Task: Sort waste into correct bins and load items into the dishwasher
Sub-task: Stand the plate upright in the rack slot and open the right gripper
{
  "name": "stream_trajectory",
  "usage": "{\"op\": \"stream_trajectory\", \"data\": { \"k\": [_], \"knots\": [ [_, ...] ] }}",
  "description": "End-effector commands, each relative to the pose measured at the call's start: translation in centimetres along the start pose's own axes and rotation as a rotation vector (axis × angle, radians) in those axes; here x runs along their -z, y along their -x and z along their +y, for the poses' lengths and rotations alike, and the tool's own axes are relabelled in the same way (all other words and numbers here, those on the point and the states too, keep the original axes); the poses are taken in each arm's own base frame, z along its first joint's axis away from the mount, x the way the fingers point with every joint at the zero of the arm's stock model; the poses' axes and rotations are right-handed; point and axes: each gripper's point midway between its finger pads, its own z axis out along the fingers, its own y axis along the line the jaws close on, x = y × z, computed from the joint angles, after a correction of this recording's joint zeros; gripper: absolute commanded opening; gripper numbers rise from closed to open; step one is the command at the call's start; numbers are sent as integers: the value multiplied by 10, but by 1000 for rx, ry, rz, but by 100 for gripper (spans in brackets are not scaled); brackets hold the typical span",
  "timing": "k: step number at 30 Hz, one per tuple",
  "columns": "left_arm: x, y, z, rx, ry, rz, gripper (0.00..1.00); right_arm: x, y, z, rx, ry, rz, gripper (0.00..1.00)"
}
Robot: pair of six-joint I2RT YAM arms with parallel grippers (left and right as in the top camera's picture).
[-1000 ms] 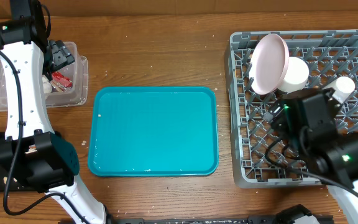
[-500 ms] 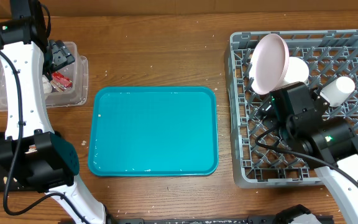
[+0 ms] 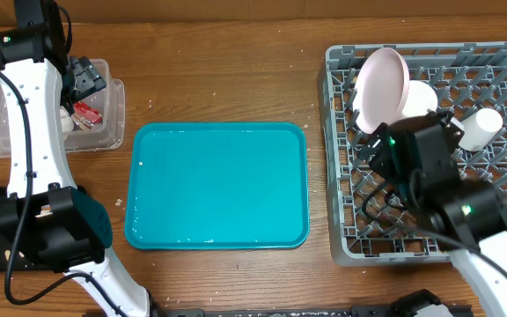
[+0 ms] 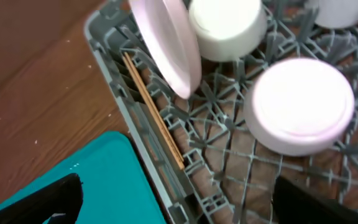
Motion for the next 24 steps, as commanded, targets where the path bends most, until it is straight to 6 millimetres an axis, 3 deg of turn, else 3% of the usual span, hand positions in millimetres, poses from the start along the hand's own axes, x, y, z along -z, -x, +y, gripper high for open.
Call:
{"op": "stream_trajectory", "data": {
  "k": [1,8,12,24],
  "knots": [
    [15,5,3,13,-4,-38,100,0,-2,-3,101,65,-58,100],
    [15,5,2,13,-4,-38,100,-26,-22,3,186,324,-155,100],
    [15,5,3,13,-4,-38,100,-30,-33,7,257,489,-258,100],
    [15,5,2,13,-4,-38,100,-25,-46,-23,204,597,-477,100]
  ]
}}
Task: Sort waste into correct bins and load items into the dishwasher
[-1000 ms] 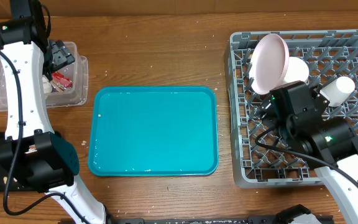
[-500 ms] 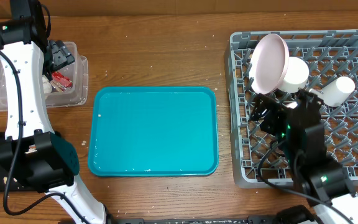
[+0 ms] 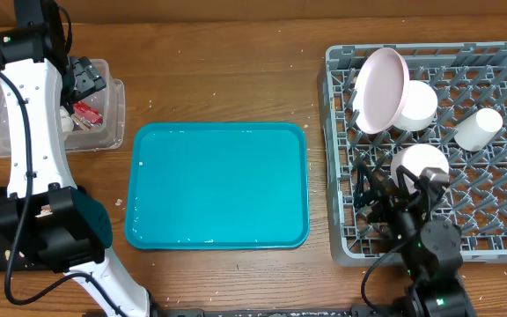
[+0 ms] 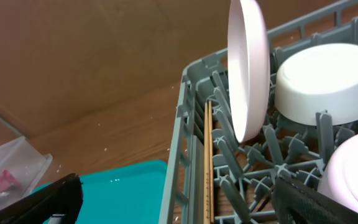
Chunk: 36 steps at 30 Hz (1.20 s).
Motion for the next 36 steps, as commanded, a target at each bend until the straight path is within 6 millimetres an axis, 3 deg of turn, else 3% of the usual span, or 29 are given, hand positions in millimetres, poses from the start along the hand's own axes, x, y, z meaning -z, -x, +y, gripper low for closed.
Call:
{"op": "stream_trajectory", "data": {
  "k": [1,9,17,22,28,36],
  "knots": [
    [15,5,3,13,-3,-38,100,7,6,1,17,27,-55,100],
    [15,5,3,13,-3,-38,100,15,2,3,146,74,-99,100],
    [15,5,3,13,-3,-38,100,21,2,-4,149,75,-167,100],
    [15,5,3,13,-3,-38,100,27,13,-5,154,67,-221,100],
    [15,5,3,13,-4,-38,100,25,3,-28,141,-31,-176,100],
    [15,5,2,13,-4,-38,100,29,15,-52,130,-133,-221,100]
  ]
}}
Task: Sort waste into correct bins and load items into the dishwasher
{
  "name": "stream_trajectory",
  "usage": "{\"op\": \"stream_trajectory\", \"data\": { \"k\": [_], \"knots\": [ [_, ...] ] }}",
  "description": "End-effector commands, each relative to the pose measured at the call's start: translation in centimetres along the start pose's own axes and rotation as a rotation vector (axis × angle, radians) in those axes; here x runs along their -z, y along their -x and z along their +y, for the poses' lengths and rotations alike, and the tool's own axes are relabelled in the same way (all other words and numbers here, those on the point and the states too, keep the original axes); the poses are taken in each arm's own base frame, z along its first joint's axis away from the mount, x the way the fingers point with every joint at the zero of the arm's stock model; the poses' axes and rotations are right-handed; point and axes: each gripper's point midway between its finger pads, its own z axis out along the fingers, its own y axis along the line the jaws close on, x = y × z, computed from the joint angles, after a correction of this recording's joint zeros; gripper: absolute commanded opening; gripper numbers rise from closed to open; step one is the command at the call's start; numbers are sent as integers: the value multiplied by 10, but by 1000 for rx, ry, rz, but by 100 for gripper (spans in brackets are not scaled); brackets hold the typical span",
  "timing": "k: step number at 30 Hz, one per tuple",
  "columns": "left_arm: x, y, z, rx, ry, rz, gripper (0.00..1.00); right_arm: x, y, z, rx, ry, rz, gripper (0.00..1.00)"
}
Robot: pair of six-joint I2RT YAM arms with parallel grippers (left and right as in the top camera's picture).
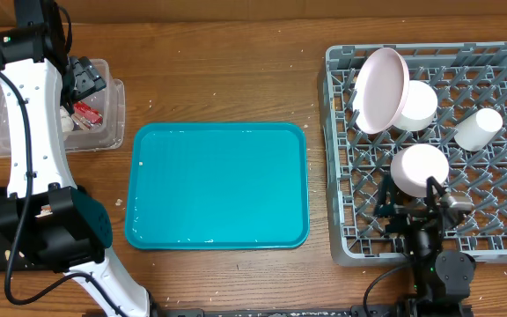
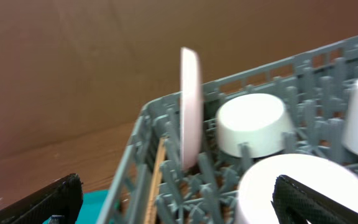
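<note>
The grey dish rack (image 1: 336,185) stands at the right. In it are an upright pink plate (image 1: 381,88), a white bowl (image 1: 419,104), a white cup (image 1: 480,128) and an upturned pale bowl (image 1: 419,167). Wooden chopsticks (image 2: 156,180) lie along the rack's left wall. My right gripper (image 1: 416,210) is low at the rack's front edge, open with nothing between its fingers (image 2: 61,199). My left gripper (image 1: 81,76) hangs over the clear bin (image 1: 113,132) at the far left; how its jaws stand is not visible.
A teal tray (image 1: 218,185) lies in the middle of the wooden table with nothing on it. The clear bin holds red and white scraps. A black bin sits at the left front edge, partly behind the left arm's base.
My right arm has drawn further back toward the table's front edge, and its camera now looks across the rack from lower down. It is still open. The left arm has not moved.
My right gripper was open over the middle of the rack, above the chopsticks by the left wall. Then it was at the rack's front, still open and holding nothing. Now it sits lower and nearer the table edge. The left arm stayed over the clear bin throughout.
</note>
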Motion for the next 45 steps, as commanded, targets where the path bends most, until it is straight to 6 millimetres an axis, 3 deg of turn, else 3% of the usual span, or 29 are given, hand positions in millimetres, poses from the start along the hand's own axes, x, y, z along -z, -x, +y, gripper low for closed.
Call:
{"op": "stream_trajectory", "data": {
  "k": [1,7,14,20,45],
  "knots": [
    [15,5,3,13,-4,-39,100,0,1,-6,8,-26,-15,100],
    [15,5,3,13,-3,-38,100,0,0,-6,166,-24,-12,100],
    [15,5,3,13,-3,-38,99,0,0,-4,178,-14,-9,100],
    [15,5,3,13,-4,-38,100,0,1,-6,300,-26,-11,100],
    [15,5,3,13,-4,-38,100,0,0,-1,283,4,-8,100]
  ]
}}
